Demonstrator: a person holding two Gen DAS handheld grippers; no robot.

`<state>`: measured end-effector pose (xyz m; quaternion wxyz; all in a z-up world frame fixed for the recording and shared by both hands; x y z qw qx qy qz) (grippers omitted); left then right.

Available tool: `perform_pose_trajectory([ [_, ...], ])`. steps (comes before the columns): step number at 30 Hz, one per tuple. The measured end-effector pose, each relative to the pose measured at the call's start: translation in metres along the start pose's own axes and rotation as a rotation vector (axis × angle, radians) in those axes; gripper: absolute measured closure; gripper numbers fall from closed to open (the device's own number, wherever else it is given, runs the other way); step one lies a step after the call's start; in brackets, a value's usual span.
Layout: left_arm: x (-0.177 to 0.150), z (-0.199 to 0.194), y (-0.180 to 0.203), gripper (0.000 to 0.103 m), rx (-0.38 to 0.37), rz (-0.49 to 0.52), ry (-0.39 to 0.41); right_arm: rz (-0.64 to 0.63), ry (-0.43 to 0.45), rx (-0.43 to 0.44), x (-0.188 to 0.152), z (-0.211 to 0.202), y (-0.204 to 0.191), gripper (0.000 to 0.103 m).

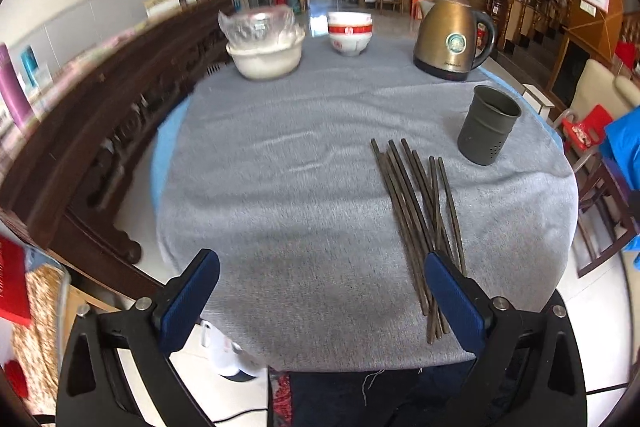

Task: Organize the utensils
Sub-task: 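Move both grippers toward the bundle of dark brown chopsticks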

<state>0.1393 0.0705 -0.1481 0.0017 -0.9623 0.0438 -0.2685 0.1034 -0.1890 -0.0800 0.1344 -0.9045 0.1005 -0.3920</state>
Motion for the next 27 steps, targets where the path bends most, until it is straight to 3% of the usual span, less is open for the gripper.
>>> perform_pose_trajectory([
  [3,0.001,0.019,-0.002,0.01,-0.066,-0.035,-0.049,-0.013,-0.078,0.021,0.001,0.033,-0.009,0.025],
  [7,0.006,0.042,-0.006,0.022,-0.121,-0.068,-0.104,-0.017,-0.2,0.036,-0.005,0.08,-0.013,0.05],
  [10,0.01,0.057,-0.006,0.03,-0.158,-0.081,-0.137,-0.037,-0.276,0.028,-0.01,0.119,-0.014,0.06],
  [17,0.024,0.088,0.006,0.045,-0.244,-0.085,-0.21,-0.052,-0.408,0.022,-0.016,0.198,-0.019,0.068],
  [19,0.029,0.098,0.01,0.045,-0.259,-0.082,-0.229,-0.049,-0.447,0.015,-0.017,0.218,-0.02,0.074],
  [27,0.041,0.13,0.023,0.045,-0.303,-0.077,-0.299,-0.026,-0.53,0.006,-0.018,0.256,-0.016,0.076],
])
Point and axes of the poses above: each gripper's, at about its wrist camera, not at the fingertips, and z roughly the way its jaws point, y to its right, x to its top, the point moved 10 cm from there along z, roughly the way its jaws point, and after that the axes turned 7 degrees about -y, right-handed, at the moved point
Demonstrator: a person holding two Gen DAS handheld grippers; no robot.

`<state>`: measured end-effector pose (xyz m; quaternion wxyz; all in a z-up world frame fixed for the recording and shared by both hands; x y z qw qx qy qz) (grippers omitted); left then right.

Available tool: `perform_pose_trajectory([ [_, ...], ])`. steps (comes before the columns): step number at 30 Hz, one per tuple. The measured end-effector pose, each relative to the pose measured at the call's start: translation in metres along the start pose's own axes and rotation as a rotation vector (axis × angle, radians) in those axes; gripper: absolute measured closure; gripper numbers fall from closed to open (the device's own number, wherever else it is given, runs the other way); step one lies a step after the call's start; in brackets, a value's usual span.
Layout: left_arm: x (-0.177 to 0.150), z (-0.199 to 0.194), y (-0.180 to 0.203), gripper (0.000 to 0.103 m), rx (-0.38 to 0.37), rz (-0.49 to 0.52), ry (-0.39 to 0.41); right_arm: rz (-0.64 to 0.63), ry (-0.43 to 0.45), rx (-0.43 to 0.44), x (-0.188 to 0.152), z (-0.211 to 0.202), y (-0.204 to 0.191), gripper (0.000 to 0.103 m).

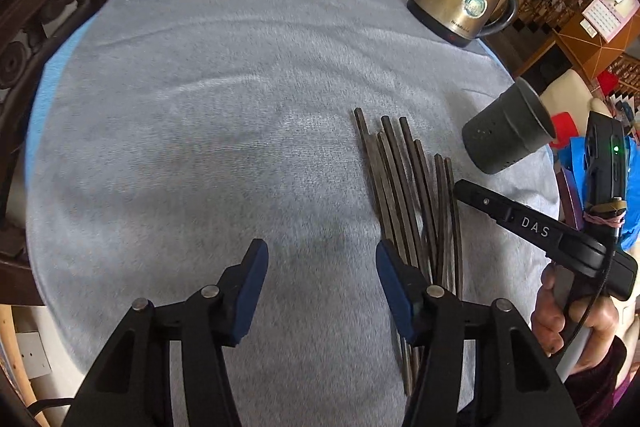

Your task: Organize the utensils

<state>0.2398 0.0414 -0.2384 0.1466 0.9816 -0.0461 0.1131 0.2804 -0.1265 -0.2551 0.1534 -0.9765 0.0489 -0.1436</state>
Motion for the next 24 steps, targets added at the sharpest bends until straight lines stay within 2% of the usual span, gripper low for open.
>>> perform_pose_trajectory([
  [5,0.009,0.013,0.005,0.045,-0.027,0.006,-0.035,-0.011,-0.021,-0.029,0.005,0.007,0.0,0.078],
  [7,0.014,0.019,0.007,0.045,-0.034,0.009,-0.047,-0.019,-0.023,-0.033,0.006,0.007,0.001,0.086],
  [9,0.018,0.023,0.009,0.045,-0.036,0.009,-0.057,-0.019,-0.02,-0.036,0.006,0.006,0.004,0.089],
  [16,0.057,0.036,0.011,0.047,-0.067,-0.026,-0.084,-0.016,-0.017,-0.014,0.003,0.003,0.012,0.09],
  [24,0.097,0.057,0.013,0.047,-0.04,-0.067,-0.13,-0.026,-0.028,-0.033,0.014,0.008,0.007,0.09],
])
Point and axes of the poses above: each gripper's, at about its wrist camera, not at the fingertips, and z roughly the way its jaws point, y to its right, x to its top, the point moved 10 cm from there along z, roughly the way its jaws point, and after that the axes turned 7 degrees about -y, right-handed, at the moved point
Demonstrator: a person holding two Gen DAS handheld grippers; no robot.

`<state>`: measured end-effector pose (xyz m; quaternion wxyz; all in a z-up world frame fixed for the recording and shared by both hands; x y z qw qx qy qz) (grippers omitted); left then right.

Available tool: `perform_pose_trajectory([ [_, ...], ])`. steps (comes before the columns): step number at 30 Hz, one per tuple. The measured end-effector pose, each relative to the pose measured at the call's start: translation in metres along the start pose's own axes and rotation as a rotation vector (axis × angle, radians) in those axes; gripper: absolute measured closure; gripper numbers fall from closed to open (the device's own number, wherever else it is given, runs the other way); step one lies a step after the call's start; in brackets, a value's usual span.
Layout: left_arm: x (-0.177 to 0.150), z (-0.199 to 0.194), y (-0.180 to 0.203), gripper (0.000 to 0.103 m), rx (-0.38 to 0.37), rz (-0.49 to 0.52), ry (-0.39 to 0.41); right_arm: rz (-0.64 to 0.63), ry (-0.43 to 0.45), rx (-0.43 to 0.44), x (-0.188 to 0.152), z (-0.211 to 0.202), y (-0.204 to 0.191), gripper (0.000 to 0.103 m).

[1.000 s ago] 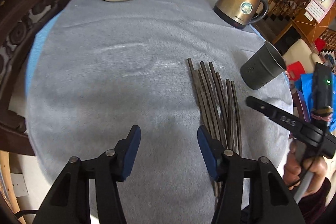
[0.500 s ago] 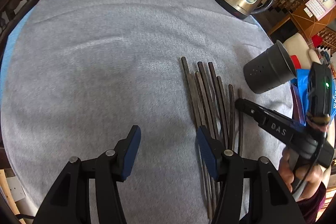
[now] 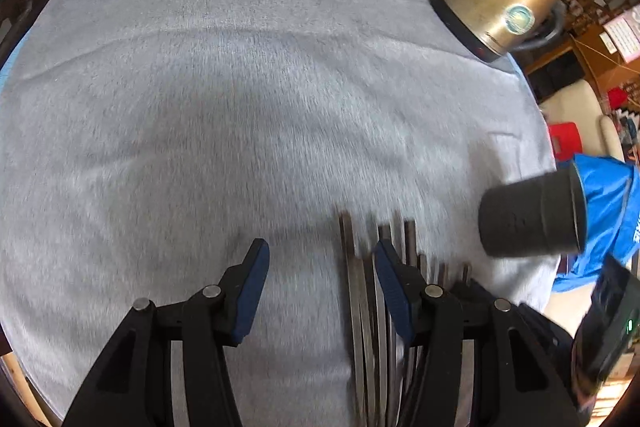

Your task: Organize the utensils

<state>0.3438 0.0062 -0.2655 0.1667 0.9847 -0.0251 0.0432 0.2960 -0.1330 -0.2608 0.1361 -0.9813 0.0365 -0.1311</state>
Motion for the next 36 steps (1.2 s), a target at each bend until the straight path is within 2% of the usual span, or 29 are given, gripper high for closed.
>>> perform_pose_trajectory([
  [4,0.006,0.007,0.002,0.048,-0.004,-0.023,-0.021,-0.023,0.001,0.002,0.005,0.002,-0.003,0.091],
  [6,0.009,0.008,0.003,0.056,-0.018,-0.031,-0.025,-0.033,0.006,0.007,0.006,0.001,-0.007,0.092],
  [10,0.01,0.014,0.005,0.083,-0.039,-0.049,-0.047,-0.048,0.054,0.028,0.008,-0.01,-0.013,0.093],
  [11,0.009,0.015,0.006,0.085,-0.043,-0.046,-0.053,-0.052,0.065,0.034,0.006,-0.014,-0.012,0.093],
  [20,0.012,0.019,0.013,0.086,-0.025,-0.052,-0.038,-0.08,0.203,0.097,0.005,-0.067,-0.026,0.094],
  [21,0.013,0.02,0.015,0.087,-0.02,-0.051,-0.034,-0.083,0.221,0.103,0.003,-0.075,-0.026,0.095],
  [22,0.014,0.02,0.015,0.094,-0.018,-0.054,-0.031,-0.09,0.245,0.107,0.001,-0.085,-0.027,0.095],
  [24,0.014,0.021,0.016,0.096,-0.02,-0.054,-0.029,-0.098,0.276,0.111,0.0,-0.1,-0.028,0.095],
  [27,0.01,0.005,0.017,0.096,-0.021,-0.038,0.022,-0.106,0.33,0.123,-0.002,-0.124,-0.029,0.095],
  [33,-0.009,-0.054,0.033,0.097,-0.045,0.023,0.139,-0.098,0.463,0.142,-0.005,-0.18,-0.028,0.096],
  [36,-0.023,-0.09,0.044,0.097,-0.025,0.085,0.216,-0.116,0.506,0.114,-0.007,-0.196,-0.029,0.096],
])
Point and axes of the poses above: each gripper's, at about its wrist camera, not at the fingertips, and z roughly the way its jaws point, y to its right, x to its top, the point moved 10 cm from there along z, roughly the way its jaws point, and after that the axes turned 7 degrees about -y, right-handed, at the moved point
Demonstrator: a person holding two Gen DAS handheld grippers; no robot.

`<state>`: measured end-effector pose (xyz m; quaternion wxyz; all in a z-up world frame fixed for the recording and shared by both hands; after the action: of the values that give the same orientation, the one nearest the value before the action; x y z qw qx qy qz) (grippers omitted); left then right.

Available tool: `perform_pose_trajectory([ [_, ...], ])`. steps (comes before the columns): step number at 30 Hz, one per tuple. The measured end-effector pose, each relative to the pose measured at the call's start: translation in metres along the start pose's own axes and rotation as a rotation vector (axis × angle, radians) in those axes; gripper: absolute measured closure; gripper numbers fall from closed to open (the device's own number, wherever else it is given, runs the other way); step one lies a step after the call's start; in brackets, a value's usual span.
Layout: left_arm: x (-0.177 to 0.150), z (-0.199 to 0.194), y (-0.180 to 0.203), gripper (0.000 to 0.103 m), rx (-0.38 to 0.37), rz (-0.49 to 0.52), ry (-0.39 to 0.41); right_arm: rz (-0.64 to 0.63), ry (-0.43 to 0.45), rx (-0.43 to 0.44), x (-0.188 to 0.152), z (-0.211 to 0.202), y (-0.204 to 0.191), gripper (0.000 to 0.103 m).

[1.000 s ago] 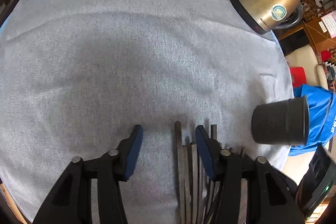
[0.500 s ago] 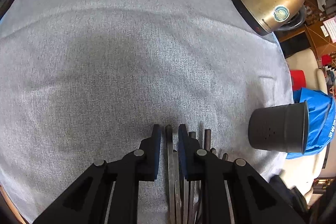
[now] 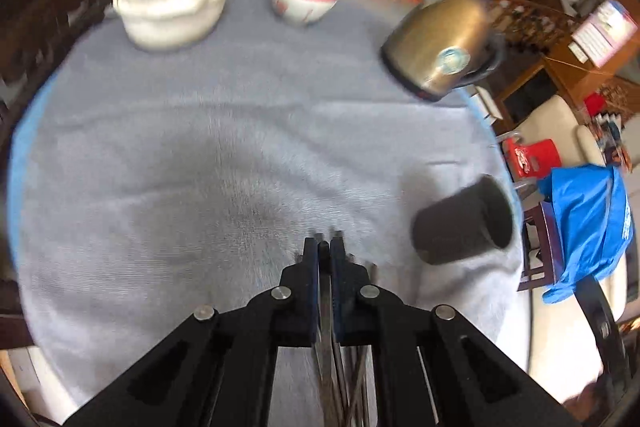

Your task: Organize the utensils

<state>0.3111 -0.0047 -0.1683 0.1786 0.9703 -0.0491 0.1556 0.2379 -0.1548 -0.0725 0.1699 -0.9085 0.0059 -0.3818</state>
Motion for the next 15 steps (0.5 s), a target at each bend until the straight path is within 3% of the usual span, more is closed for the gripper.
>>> perform_pose_trajectory([
  [3,-0.008,-0.029,0.005,0.097,0.004,0.027,0.05,0.017,-0.027,0.004,-0.005,0.004,0.004,0.093],
  [6,-0.015,-0.054,0.011,0.097,-0.002,0.057,0.107,0.054,-0.108,-0.003,-0.018,0.023,0.016,0.089],
  [8,-0.021,-0.069,0.018,0.097,0.001,0.085,0.15,0.06,-0.164,-0.017,-0.03,0.043,0.021,0.063],
  [9,-0.024,-0.074,0.019,0.097,-0.002,0.092,0.165,0.056,-0.183,-0.018,-0.035,0.051,0.022,0.036],
  [10,-0.028,-0.082,0.02,0.097,-0.005,0.099,0.187,0.05,-0.188,-0.018,-0.04,0.06,0.021,0.034],
  [11,-0.03,-0.086,0.019,0.097,-0.008,0.102,0.199,0.036,-0.182,-0.035,-0.043,0.068,0.022,0.035],
  [12,-0.031,-0.088,0.019,0.097,-0.013,0.102,0.208,0.012,-0.186,-0.071,-0.046,0.077,0.023,0.045],
  [13,-0.034,-0.094,0.017,0.097,-0.022,0.103,0.219,-0.011,-0.206,-0.11,-0.051,0.087,0.024,0.075],
  [15,-0.04,-0.103,0.014,0.097,-0.034,0.109,0.239,-0.03,-0.29,-0.159,-0.065,0.114,0.027,0.084],
])
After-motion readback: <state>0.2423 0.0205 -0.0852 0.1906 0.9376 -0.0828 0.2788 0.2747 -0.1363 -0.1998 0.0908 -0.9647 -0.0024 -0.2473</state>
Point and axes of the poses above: each gripper's, at about its wrist camera, not at the fingertips, and z roughly the way its jaws point, y to its right, x to its top, the point moved 10 cm from there along z, roughly the way its jaws point, and after that the axes turned 7 degrees about -y, right-handed, at the moved point
